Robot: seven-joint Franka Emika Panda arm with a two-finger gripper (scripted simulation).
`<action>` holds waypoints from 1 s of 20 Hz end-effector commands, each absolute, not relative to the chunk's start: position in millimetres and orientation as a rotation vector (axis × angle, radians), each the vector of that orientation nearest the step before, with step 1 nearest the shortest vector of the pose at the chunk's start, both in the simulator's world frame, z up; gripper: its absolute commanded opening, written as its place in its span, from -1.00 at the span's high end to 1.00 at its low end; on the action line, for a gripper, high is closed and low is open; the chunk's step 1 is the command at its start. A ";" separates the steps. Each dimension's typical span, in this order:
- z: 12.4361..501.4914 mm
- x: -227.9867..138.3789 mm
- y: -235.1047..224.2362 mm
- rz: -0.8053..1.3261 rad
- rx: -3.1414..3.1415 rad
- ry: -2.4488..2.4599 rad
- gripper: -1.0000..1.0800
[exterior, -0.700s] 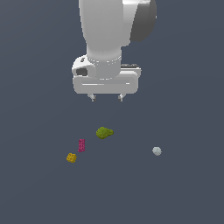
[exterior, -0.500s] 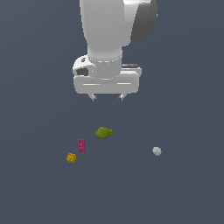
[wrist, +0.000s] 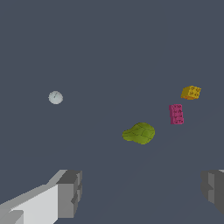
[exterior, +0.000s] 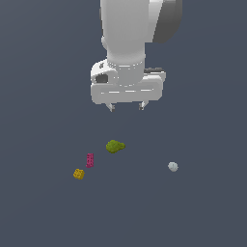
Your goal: Pick up a designated object from a clutter of objects.
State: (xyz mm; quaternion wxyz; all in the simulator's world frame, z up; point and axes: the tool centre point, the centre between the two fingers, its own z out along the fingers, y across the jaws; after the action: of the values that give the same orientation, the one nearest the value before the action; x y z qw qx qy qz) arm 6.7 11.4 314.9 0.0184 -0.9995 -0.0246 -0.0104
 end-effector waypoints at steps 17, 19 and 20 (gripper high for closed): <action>255.7 66.7 -46.5 -0.024 -3.099 0.079 -0.92; 241.3 77.2 -59.9 -0.022 -3.099 0.111 -0.92; 233.8 82.2 -66.8 -0.021 -3.100 0.127 -0.92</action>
State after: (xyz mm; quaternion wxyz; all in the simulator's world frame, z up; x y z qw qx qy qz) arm 74.6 -56.3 245.1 0.0203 -0.9992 0.0330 -0.0074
